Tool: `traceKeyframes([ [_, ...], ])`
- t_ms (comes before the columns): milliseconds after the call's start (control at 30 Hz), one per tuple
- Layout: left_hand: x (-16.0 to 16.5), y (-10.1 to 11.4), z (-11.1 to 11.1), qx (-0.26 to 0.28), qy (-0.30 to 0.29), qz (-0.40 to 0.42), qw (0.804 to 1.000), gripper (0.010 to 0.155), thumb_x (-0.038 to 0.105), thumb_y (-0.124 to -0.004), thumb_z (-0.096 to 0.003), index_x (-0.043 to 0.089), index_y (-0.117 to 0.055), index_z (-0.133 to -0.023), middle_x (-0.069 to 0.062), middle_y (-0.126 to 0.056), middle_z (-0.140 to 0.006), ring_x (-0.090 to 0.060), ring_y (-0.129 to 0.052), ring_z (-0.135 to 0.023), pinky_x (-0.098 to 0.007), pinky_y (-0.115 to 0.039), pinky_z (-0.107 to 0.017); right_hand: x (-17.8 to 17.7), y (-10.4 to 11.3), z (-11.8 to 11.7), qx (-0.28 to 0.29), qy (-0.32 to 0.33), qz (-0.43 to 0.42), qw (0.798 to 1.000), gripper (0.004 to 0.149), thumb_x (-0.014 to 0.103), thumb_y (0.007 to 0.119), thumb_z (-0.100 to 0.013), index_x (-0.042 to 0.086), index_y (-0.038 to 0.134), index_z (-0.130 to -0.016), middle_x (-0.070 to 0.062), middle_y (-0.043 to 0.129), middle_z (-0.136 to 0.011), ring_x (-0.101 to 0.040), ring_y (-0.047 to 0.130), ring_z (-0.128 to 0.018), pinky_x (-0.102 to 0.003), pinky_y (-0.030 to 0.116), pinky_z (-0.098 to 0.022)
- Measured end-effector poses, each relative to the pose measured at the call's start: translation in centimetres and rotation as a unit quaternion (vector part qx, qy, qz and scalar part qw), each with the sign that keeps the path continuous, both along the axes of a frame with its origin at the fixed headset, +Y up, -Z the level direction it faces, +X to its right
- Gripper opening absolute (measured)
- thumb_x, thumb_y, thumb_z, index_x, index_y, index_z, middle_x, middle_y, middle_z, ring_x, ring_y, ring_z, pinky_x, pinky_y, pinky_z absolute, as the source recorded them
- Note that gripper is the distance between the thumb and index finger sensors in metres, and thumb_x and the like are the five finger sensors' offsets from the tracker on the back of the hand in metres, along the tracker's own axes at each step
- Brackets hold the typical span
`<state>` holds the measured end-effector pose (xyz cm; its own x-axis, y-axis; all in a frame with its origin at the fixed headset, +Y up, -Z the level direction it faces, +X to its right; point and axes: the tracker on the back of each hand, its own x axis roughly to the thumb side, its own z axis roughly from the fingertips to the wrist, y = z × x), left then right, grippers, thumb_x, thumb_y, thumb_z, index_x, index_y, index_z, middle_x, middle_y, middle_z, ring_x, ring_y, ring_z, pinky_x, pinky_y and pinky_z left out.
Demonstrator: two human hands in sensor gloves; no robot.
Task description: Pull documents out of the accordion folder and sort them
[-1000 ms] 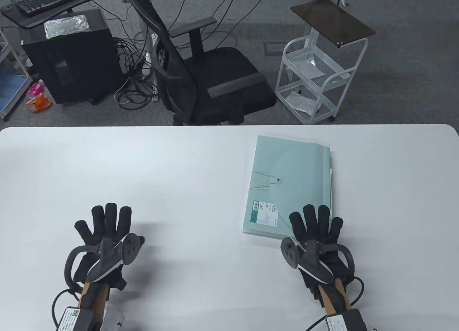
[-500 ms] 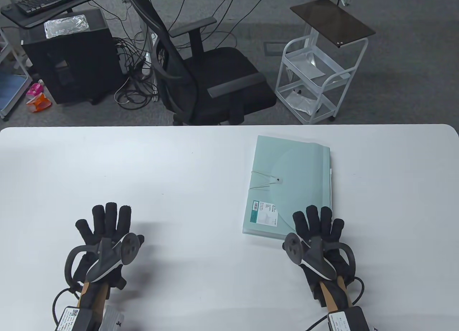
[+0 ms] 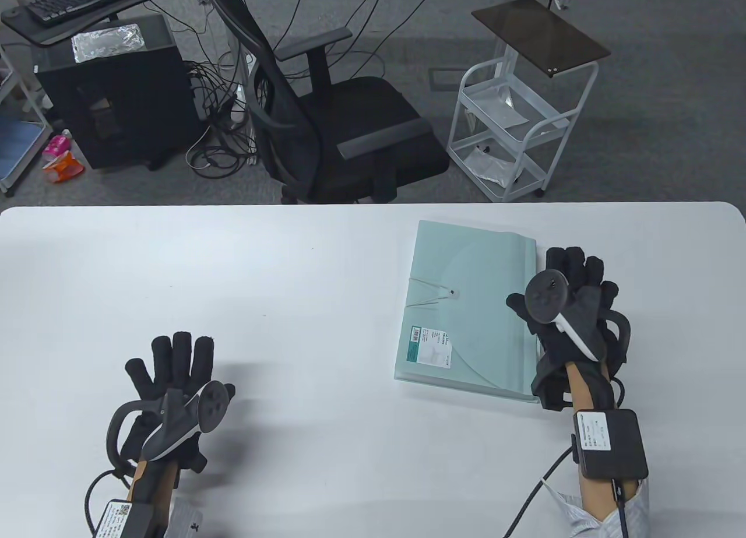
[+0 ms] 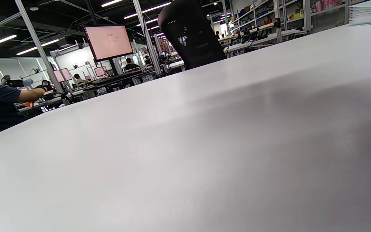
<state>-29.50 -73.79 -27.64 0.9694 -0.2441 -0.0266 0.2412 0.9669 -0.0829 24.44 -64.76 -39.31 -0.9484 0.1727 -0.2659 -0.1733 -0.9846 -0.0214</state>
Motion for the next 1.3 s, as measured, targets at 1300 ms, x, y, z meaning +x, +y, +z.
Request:
traceKeyframes([
  [1300,0.7,-0.4,0.3,-0.021,-0.003,-0.021,1.000,0.088,0.067,-0.039,-0.0588,0.015,-0.002,-0.118,-0.019,-0.002,-0.123,-0.050,-0.008,-0.113,-0.071,-0.018,-0.076,4.1,-11.5,-2.4,-0.171,-0.089,-0.350,0.917,0.068,0.043,0.082,-0.038,0.000,0.052,-0.080,-0.031,0.038,-0.103,-0.058,0.041,-0.092,-0.064,0.056,-0.066],
])
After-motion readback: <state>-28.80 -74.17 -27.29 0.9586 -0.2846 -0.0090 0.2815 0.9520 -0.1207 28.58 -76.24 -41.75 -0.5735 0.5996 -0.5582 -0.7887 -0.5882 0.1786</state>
